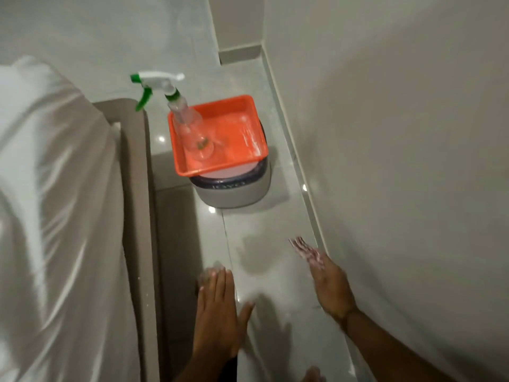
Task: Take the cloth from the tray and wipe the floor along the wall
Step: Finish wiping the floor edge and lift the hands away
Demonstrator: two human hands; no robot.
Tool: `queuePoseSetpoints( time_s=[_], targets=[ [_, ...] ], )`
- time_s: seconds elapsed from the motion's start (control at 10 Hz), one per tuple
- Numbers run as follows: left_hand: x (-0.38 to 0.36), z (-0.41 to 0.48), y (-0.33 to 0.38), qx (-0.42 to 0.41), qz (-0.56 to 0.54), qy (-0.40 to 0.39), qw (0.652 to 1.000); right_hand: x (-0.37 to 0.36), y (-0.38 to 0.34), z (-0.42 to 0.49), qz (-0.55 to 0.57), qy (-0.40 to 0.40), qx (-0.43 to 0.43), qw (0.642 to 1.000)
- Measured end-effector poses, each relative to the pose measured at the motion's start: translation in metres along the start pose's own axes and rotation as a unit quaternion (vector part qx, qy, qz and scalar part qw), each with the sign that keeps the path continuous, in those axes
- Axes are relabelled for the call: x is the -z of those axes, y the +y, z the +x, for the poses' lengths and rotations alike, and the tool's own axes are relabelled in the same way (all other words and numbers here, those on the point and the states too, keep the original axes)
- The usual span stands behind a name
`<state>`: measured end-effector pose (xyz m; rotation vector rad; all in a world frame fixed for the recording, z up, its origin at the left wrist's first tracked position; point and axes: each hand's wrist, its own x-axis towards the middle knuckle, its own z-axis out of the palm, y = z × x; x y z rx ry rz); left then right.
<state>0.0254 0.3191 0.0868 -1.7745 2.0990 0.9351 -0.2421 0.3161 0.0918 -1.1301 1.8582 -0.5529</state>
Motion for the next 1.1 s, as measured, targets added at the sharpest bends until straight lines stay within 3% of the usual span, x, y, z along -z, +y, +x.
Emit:
queuePoseSetpoints(
  time_s=[0.2, 0.4, 0.5, 0.6, 0.7, 1.0, 1.1],
  targets=[
    [0.104, 0.141, 0.0, -0.031, -0.005, 0.142, 0.989, 0.005, -0.16, 0.19, 0.018, 0.087, 0.071, 0.994],
    [0.131, 0.255, -0.021, -0.035, 0.028, 0.131, 0.99, -0.044, -0.226, 0.344, -0.061, 0.095, 0.109, 0.988],
    [0.126, 0.276, -0.031, -0.033, 0.028, 0.12, 0.992, -0.067, -0.221, 0.382, -0.142, 0.077, 0.1, 0.982],
    [0.118, 0.288, -0.041, -0.036, 0.037, 0.118, 0.992, -0.098, -0.196, 0.405, -0.283, -0.007, 0.101, 0.954],
    [0.116, 0.289, -0.042, -0.044, 0.036, 0.126, 0.99, -0.116, -0.175, 0.403, -0.35, -0.063, 0.084, 0.931],
    [0.121, 0.28, -0.04, -0.049, 0.044, 0.121, 0.99, -0.11, -0.183, 0.4, -0.383, -0.127, 0.047, 0.914],
    [0.132, 0.274, -0.032, -0.058, 0.032, 0.119, 0.991, -0.101, -0.187, 0.379, -0.354, -0.077, 0.077, 0.929]
  ],
)
